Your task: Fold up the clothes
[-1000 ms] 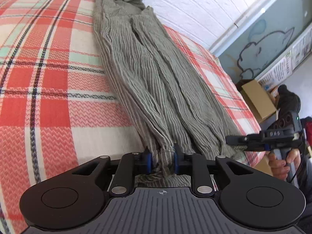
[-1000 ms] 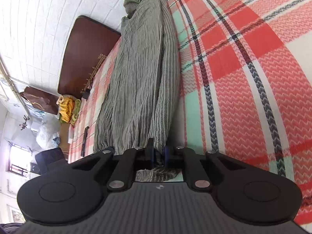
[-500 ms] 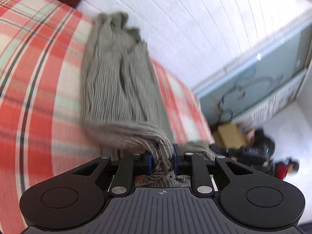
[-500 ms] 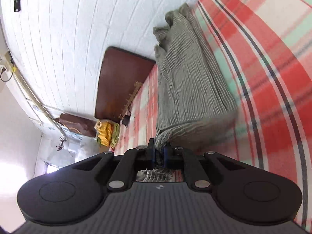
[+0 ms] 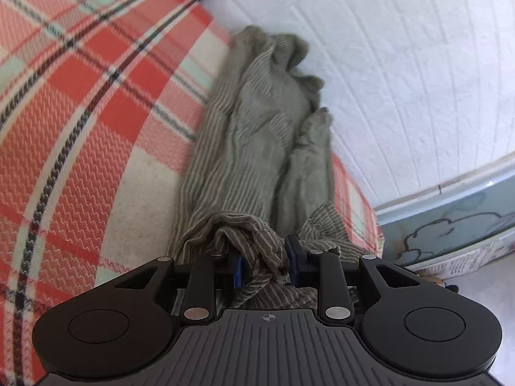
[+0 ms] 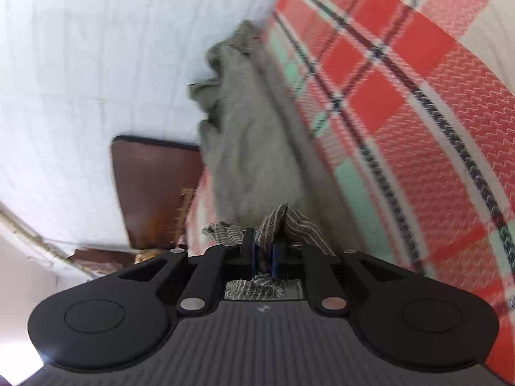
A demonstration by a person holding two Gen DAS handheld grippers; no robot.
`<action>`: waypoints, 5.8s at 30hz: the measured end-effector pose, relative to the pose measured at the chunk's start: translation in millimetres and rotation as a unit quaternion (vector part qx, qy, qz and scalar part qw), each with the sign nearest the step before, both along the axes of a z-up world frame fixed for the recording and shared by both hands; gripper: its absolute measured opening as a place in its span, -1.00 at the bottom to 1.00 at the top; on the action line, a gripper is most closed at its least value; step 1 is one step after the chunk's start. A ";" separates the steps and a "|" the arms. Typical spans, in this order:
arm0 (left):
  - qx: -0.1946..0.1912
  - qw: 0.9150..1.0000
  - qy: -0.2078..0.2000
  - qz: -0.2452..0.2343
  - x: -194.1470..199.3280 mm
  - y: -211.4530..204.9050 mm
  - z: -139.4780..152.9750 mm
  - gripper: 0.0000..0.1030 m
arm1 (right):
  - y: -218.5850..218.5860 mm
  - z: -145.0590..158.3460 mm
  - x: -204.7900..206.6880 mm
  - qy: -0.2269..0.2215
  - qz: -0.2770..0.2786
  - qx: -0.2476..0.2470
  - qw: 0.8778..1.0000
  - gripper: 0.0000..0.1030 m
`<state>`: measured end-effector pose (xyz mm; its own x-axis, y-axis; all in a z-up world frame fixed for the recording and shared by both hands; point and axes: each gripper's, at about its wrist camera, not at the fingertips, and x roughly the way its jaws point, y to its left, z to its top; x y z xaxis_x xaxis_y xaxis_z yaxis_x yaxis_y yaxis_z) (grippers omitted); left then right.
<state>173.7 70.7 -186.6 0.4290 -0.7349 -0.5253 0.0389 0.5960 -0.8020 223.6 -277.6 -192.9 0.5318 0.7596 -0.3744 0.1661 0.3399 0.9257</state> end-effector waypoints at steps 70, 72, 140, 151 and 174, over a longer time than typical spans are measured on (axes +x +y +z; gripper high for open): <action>0.214 0.951 -0.191 -0.117 -63.6 10.3 11.3 -0.93 | 135.8 59.7 -24.9 -0.221 0.169 -0.332 0.901 -0.98; 0.215 0.951 -0.189 -0.116 -62.5 8.1 8.3 -0.92 | 131.1 47.2 -19.1 -0.194 0.158 -0.314 0.916 -0.98; 0.288 0.911 -0.249 -0.161 31.5 -98.0 39.8 0.07 | 110.0 56.8 -7.2 -0.219 0.083 -0.364 0.902 -0.66; 0.304 0.893 -0.268 -0.196 23.7 -108.7 31.7 0.17 | 116.0 46.1 1.8 -0.196 0.090 -0.378 0.900 -0.85; 0.234 0.910 -0.268 -0.213 -26.8 -55.2 46.5 0.32 | 131.9 45.4 11.6 -0.202 0.084 -0.334 0.917 -0.83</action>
